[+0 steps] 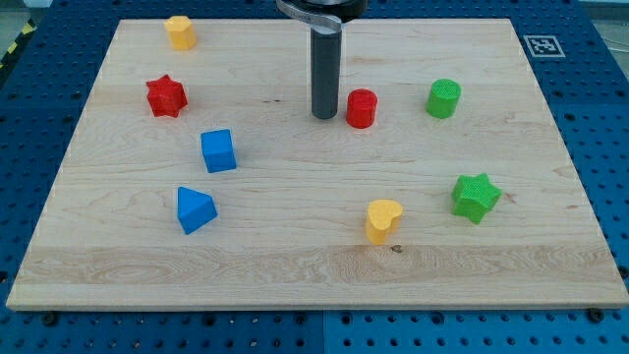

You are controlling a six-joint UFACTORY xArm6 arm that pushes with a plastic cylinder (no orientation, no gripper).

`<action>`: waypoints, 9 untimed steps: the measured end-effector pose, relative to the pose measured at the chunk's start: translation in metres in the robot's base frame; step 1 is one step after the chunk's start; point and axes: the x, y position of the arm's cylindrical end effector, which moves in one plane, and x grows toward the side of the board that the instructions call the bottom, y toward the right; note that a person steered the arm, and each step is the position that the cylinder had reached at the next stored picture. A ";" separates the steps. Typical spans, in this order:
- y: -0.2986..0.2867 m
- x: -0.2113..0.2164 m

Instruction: Move the yellow heart below the red circle

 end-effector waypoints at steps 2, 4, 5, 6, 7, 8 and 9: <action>0.000 0.020; 0.000 0.022; 0.000 0.024; 0.000 0.028; 0.000 0.036; 0.000 0.039; 0.000 0.055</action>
